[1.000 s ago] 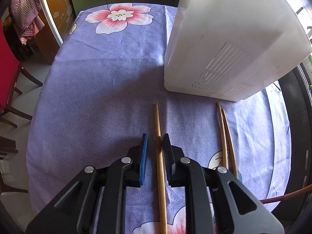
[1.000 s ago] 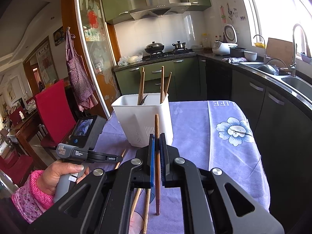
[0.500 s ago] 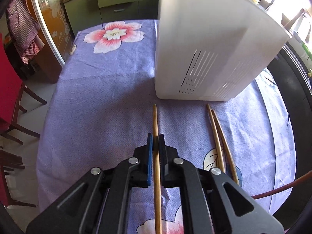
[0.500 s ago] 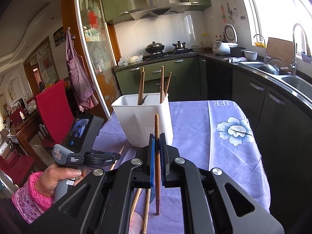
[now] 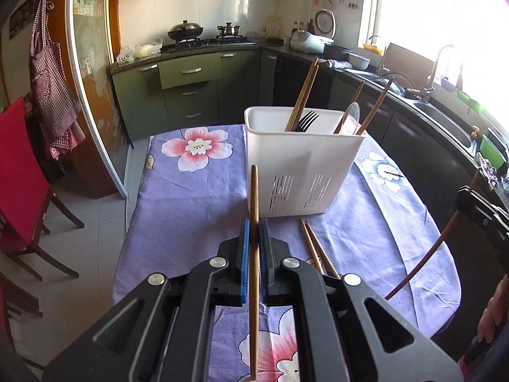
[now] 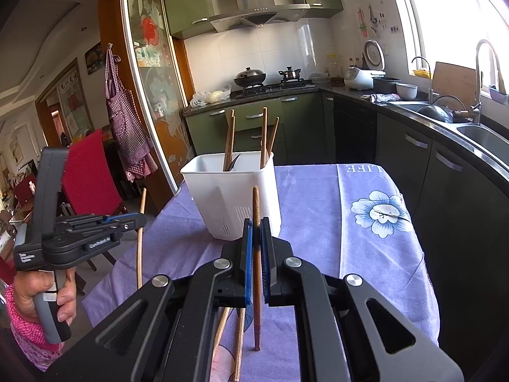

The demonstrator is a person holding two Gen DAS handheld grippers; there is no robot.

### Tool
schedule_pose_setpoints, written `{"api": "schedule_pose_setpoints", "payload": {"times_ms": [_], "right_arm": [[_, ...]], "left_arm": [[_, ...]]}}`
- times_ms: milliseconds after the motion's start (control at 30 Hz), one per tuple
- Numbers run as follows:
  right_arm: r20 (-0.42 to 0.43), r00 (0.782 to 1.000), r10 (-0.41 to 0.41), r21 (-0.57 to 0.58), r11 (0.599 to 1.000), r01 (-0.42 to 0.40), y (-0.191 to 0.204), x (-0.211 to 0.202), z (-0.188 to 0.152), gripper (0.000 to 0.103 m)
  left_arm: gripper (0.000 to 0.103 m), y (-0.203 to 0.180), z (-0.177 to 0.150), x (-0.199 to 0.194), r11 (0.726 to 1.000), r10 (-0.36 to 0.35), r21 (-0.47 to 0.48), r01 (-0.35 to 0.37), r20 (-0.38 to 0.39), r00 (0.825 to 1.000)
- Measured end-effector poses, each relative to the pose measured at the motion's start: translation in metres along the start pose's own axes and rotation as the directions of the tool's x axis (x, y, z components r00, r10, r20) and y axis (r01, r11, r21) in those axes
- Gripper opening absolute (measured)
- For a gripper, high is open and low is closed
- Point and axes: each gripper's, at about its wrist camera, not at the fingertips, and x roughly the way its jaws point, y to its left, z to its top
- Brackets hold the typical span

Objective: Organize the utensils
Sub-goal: 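Lower both chopsticks into the white holder and open both grippers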

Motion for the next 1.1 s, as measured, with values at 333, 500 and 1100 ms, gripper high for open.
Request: {"api": "schedule_pose_setpoints", "payload": {"times_ms": [333,500,1100], "right_arm": [[0.025,1.000,0.008,-0.027,1.000,-0.007,0.008,-0.006,0.009,0.006],[0.047,0.999,0.009,-0.045,0.999,-0.007,0.013,-0.010,0.021,0.006],[0.055,0.998,0.014,-0.057,0.998,-0.011,0.018,-0.001,0.039,0.006]], "left_arm": [[0.006,0.009,0.009,-0.034,1.000,-0.023,0.000,0.023,0.066,0.998],[0.006,0.010,0.019,-0.039,1.000,-0.024,0.008,0.023,0.088,0.996],[0.006,-0.004,0.161,-0.101,0.993,-0.117,0.058,0.104,0.291,0.950]]}}
